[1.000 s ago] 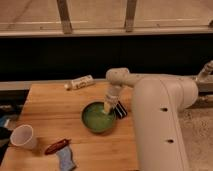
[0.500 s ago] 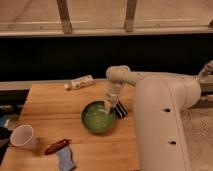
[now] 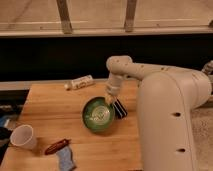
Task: Drag the ceramic bowl in a circle
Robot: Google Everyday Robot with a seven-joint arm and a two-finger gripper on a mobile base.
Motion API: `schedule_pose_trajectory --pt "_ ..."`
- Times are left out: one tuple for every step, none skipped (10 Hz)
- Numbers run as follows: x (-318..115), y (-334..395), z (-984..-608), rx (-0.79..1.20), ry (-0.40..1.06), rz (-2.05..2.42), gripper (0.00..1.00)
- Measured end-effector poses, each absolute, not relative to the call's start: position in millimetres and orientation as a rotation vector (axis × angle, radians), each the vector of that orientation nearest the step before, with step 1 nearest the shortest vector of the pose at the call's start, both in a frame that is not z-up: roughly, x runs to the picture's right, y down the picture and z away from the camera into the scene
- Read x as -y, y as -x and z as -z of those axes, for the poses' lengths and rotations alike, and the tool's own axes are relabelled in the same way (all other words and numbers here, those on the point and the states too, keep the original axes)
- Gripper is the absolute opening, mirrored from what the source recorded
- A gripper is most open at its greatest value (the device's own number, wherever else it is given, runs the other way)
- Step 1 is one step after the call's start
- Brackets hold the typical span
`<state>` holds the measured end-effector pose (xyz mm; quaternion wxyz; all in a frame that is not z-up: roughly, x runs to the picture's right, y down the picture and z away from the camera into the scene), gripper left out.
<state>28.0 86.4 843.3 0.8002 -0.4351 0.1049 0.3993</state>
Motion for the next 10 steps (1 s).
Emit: schedule_pose_trajectory --pt "-86.4 -27.2 -843.2 -0.225 0.934 -0.855 0.0" --pt "-86.0 -25.8 -843.5 -0.226 0.932 -0.854 0.0" --pt "-85.3 -25.7 -846.4 -0.236 0.933 -0.859 0.0" --pt "-83.7 -27.0 -852.1 -0.244 0.934 -0.864 0.0" --pt "-78.8 -28.3 -859.3 -0.251 0.933 -0.871 0.0" --pt "-72.2 -26.9 -866.6 -0.258 0.933 -0.864 0.0" --pt "-66.5 -20.3 -871.4 -0.26 0.932 -0.853 0.0" --pt "-61.6 -13.7 -875.4 -0.261 0.931 -0.842 0.0" --pt "-55.8 -2.5 -879.6 -0.259 0.93 -0.823 0.0" --pt "-52.1 6.4 -884.4 -0.255 0.934 -0.802 0.0"
